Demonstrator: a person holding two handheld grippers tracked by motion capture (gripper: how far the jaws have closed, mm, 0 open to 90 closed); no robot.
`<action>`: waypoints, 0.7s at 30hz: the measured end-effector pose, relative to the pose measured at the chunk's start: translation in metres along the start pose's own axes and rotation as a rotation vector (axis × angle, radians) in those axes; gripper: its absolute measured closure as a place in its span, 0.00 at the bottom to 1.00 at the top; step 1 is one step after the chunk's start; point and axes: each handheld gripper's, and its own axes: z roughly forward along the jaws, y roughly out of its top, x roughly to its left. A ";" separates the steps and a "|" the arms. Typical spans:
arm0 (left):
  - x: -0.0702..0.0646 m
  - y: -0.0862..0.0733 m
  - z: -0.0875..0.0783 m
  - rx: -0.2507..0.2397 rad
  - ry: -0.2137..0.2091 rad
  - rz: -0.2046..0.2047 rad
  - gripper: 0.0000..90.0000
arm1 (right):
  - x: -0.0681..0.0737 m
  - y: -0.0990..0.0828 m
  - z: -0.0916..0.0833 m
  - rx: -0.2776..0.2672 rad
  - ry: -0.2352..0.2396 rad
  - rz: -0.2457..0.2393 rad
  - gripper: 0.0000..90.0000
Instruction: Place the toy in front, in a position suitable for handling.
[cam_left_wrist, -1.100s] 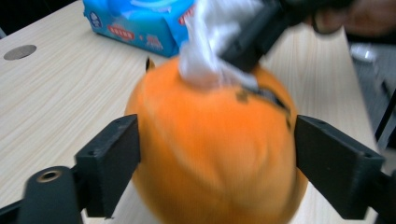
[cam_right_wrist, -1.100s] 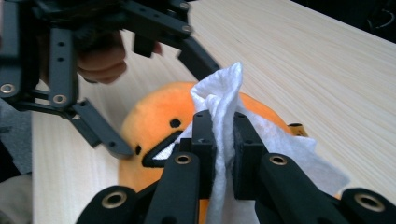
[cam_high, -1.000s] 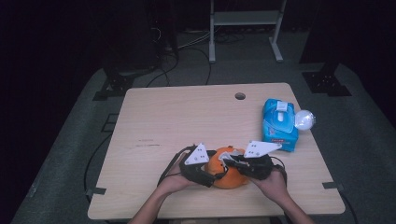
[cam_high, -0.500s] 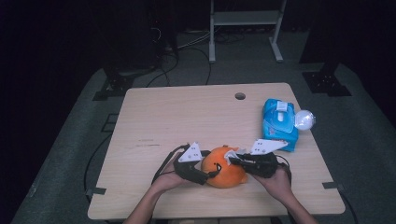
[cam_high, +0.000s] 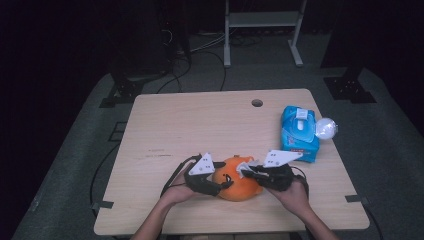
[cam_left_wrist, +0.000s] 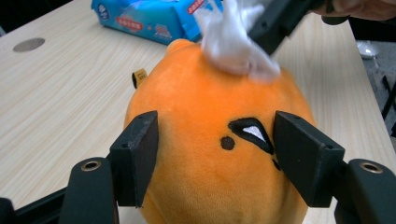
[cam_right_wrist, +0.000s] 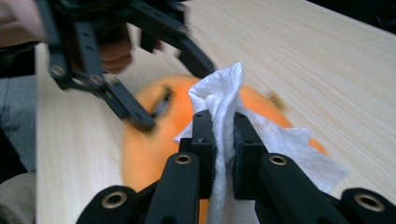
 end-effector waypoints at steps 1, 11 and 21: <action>0.000 0.000 0.000 -0.004 0.000 -0.006 0.37 | -0.003 -0.003 -0.002 0.002 -0.008 0.016 0.91; -0.015 0.011 0.008 0.007 0.003 0.092 0.36 | 0.009 0.002 0.004 -0.007 0.020 -0.015 0.90; -0.005 0.004 0.006 -0.010 0.011 0.015 0.37 | -0.001 -0.005 -0.004 0.018 -0.024 0.005 0.91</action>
